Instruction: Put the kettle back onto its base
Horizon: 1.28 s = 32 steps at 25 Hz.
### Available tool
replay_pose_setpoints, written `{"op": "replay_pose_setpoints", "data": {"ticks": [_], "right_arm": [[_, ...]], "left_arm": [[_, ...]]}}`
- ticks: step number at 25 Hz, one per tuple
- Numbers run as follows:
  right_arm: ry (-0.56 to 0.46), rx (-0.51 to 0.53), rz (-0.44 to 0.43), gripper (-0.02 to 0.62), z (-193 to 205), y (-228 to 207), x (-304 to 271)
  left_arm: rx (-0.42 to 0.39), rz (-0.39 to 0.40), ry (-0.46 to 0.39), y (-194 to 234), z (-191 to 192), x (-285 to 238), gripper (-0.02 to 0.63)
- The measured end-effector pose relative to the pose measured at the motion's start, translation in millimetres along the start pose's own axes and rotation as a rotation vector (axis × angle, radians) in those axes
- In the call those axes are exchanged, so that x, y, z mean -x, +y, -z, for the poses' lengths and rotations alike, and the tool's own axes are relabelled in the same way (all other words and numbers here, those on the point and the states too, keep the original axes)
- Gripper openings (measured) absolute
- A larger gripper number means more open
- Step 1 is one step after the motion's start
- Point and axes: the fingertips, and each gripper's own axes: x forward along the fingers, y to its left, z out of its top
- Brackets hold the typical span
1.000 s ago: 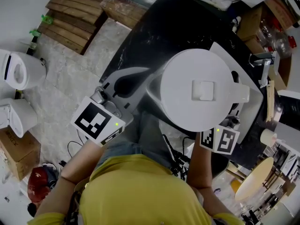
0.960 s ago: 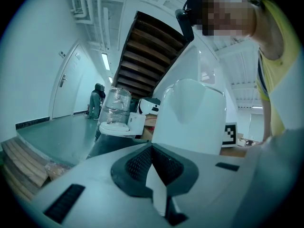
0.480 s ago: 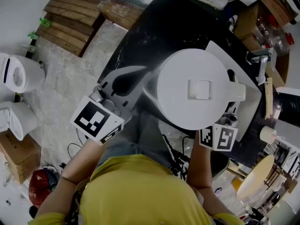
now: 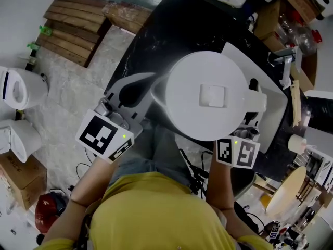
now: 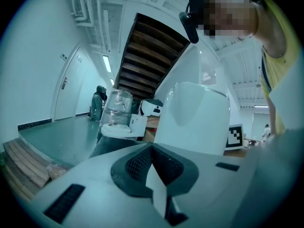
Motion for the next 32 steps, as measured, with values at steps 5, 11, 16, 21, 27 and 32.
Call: {"op": "replay_pose_setpoints", "data": {"ticks": [5,11,16,21,27,32], "right_arm": [[0.067,0.064,0.069,0.195,6,1,4],[0.062,0.036,0.101,0.2,1,2,13],[0.073,0.039,0.117,0.201,-3,3,24],[0.091,0.048,0.125,0.201,-6,7,36],[0.108,0.054,0.135,0.199,-12,13,56],[0.103,0.082,0.125,0.195,-25,25,70]], "left_arm": [[-0.003,-0.031,-0.003,1,-1,1,0.002],[-0.005,-0.037,-0.011,1,-4,1,0.002],[-0.006,-0.047,-0.014,0,-2,3,0.002],[-0.004,-0.069,-0.02,-2,0,9,0.002],[0.018,-0.1,-0.028,-5,3,19,0.002],[0.011,-0.118,-0.042,-8,0,29,0.002]]}}
